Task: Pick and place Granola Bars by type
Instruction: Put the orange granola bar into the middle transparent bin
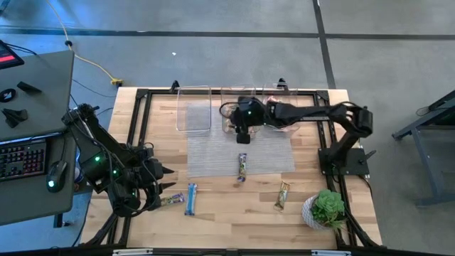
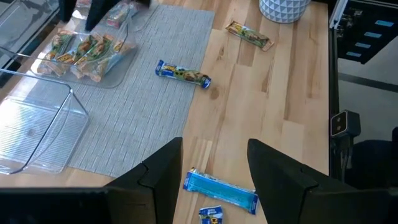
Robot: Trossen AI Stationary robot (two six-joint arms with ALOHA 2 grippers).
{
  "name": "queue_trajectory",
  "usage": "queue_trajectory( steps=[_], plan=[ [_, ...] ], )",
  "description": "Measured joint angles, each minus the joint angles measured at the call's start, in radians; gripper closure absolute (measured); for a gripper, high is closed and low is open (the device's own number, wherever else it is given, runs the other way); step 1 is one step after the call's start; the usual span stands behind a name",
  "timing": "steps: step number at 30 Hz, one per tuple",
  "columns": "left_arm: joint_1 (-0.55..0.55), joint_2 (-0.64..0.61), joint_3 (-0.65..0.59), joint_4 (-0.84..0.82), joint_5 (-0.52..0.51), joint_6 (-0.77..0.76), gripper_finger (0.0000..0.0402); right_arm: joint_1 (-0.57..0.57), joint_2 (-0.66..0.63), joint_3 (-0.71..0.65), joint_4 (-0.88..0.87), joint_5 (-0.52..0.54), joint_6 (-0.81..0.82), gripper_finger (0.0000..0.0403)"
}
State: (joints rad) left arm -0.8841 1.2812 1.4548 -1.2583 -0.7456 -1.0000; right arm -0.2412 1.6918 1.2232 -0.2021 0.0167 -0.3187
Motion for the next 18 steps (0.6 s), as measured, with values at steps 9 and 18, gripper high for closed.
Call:
queue_trajectory(
  steps=[9, 18],
  plan=[
    [0.000, 0.000, -0.005, 0.004, 0.002, 0.000, 0.0227, 0.360, -0.032, 0.185, -0.423, -0.106, -0.181, 0.0270],
    [0.000, 0.000, -0.058, 0.043, 0.046, 0.000, 0.0227, 0.576, -0.035, 0.047, -0.651, -0.095, 0.159, 0.0284]
  ],
)
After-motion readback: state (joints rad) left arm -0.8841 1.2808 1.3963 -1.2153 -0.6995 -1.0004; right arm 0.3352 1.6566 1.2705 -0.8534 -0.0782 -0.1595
